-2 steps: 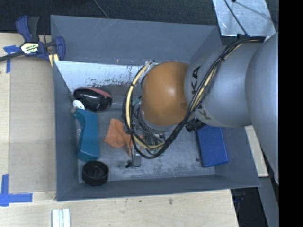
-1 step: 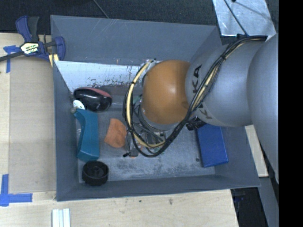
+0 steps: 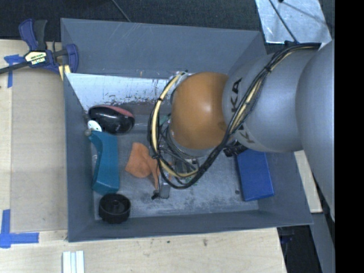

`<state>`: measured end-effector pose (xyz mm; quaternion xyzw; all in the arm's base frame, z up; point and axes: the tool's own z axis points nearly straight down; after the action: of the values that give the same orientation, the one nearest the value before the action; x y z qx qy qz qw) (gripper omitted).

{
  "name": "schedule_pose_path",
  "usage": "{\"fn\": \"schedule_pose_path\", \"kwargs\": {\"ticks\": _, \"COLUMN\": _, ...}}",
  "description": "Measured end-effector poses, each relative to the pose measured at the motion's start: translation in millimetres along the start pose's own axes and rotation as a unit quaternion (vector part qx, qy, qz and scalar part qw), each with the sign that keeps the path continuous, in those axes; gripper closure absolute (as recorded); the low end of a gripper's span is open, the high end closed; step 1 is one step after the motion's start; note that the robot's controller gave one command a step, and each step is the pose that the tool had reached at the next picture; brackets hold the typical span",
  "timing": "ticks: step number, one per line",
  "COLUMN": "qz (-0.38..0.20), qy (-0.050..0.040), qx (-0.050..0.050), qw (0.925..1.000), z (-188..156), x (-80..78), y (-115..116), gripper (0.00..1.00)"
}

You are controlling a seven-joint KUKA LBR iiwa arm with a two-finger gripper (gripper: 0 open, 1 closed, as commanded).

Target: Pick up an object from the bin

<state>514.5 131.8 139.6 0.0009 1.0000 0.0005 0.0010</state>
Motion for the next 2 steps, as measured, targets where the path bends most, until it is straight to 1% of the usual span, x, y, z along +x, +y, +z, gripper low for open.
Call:
{"fn": "schedule_pose_path", "kwargs": {"ticks": 1, "qz": 0.000, "qy": 0.0000, "qx": 0.000, "qw": 1.0000, "z": 0, "x": 0.0, "y": 0, "gripper": 0.00}}
{"fn": "schedule_pose_path", "kwargs": {"ticks": 2, "qz": 0.000, "qy": -0.0004, "qx": 0.000, "qw": 1.0000, "z": 57, "x": -18.7, "y": -2, "gripper": 1.00}}
